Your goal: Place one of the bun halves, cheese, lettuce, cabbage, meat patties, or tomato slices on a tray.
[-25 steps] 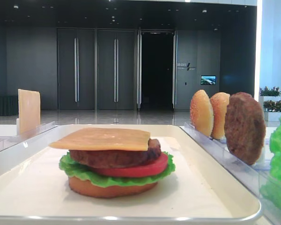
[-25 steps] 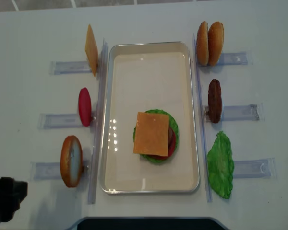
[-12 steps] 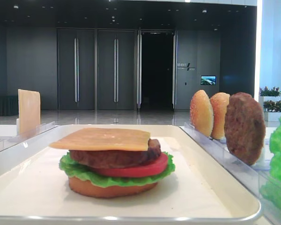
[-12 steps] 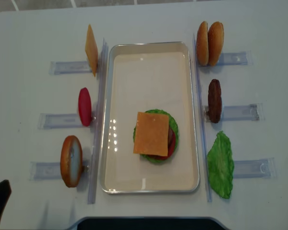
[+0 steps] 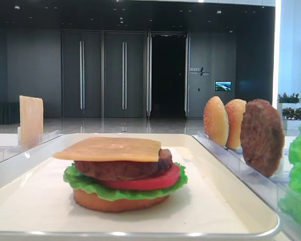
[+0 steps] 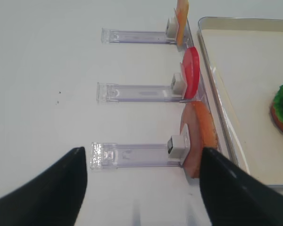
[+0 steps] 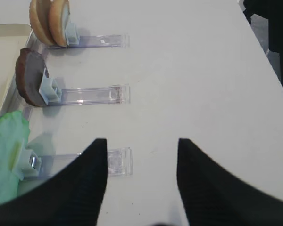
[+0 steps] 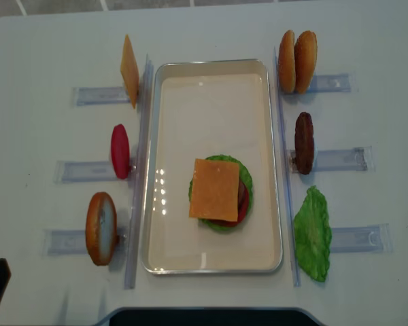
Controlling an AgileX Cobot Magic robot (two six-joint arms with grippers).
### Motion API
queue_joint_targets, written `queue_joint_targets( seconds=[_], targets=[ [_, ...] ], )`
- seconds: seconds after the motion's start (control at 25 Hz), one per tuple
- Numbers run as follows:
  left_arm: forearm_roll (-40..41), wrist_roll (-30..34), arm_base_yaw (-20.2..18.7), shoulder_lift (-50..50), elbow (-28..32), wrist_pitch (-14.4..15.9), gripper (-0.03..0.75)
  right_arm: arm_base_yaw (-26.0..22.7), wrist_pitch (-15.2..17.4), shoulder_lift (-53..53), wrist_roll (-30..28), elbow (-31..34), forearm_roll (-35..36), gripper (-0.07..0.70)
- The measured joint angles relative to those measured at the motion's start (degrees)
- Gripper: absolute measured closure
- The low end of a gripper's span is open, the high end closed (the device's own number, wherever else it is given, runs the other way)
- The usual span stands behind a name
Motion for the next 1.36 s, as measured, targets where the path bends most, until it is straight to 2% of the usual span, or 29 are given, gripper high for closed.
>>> queue_joint_targets(
  seconds=[1.36],
  targets=[
    [0.0, 0.0, 0.0, 0.0, 0.0, 0.0, 0.149, 0.0, 0.0, 0.0, 0.0, 0.0, 0.0, 0.276]
  ],
)
